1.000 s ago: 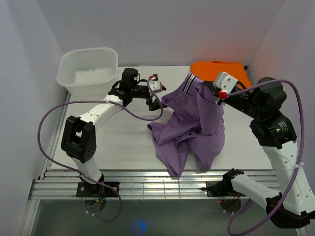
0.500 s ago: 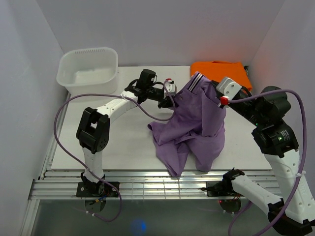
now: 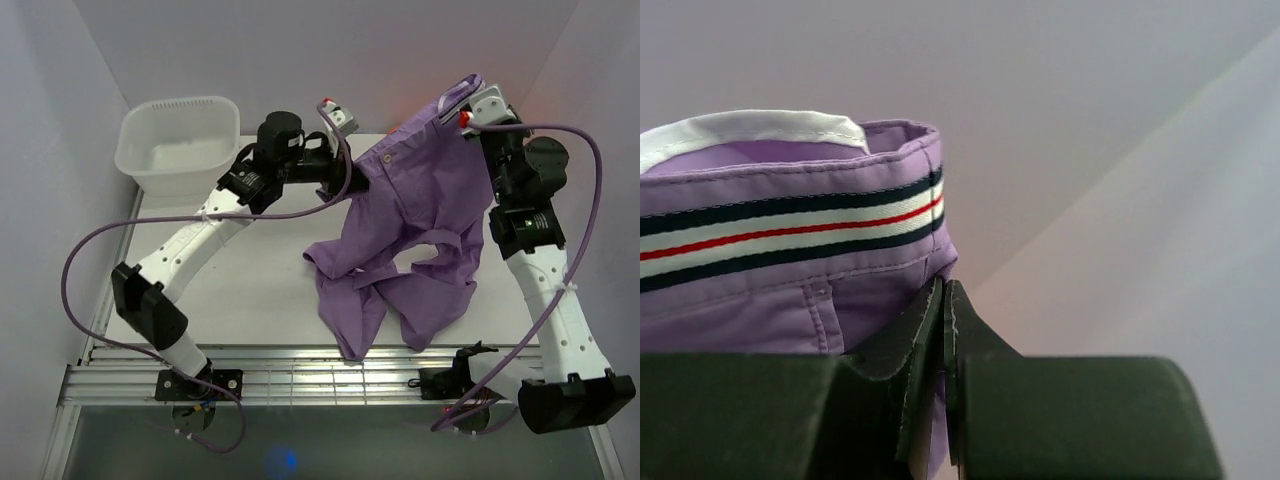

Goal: Fold and stack the trousers
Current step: Flatten the trousers out

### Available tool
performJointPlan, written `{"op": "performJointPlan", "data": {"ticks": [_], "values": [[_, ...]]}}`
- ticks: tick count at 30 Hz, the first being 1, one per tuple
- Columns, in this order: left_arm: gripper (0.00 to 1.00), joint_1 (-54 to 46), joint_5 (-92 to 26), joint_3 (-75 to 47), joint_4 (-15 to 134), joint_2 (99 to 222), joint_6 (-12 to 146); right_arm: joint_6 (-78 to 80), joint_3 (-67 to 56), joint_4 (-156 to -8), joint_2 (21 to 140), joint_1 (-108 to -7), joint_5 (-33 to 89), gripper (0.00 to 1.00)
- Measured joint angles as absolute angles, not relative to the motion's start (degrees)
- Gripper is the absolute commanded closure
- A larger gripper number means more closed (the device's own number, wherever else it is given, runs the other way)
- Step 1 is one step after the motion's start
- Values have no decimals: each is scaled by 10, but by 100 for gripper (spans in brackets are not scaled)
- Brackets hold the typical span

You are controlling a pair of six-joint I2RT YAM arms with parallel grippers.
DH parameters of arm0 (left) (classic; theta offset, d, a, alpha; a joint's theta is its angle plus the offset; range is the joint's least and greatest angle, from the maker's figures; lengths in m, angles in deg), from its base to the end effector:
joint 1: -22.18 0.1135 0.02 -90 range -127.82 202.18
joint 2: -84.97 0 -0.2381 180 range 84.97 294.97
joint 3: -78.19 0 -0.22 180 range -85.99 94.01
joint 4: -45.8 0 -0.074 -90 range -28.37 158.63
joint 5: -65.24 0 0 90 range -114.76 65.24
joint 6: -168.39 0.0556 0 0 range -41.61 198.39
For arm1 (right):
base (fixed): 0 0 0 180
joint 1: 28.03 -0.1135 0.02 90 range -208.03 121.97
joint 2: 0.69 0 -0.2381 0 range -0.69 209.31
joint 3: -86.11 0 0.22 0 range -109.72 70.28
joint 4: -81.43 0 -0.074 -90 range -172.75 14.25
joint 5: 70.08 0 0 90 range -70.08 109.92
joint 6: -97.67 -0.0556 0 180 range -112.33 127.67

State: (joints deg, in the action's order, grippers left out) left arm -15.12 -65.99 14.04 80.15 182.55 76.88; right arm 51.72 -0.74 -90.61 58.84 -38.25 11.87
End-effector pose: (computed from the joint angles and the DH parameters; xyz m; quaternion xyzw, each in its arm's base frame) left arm 0.2734 -0.2543 0.3864 0.4313 0.6467 -0.4523 0.4373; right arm 0.2144 0.0307 0.4625 -0.2121 0.5394 -0.2756 0.7669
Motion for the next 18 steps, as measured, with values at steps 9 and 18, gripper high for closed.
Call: {"op": "performJointPlan", "data": {"ticks": [9,18], "values": [[100,-95,-567,-46,945,1551,609,488,-99,-955,793,-560,216,92],[100,335,-496,-57,1337,1685,916,536,-332,-1022,1235,-836,217,52]]}}
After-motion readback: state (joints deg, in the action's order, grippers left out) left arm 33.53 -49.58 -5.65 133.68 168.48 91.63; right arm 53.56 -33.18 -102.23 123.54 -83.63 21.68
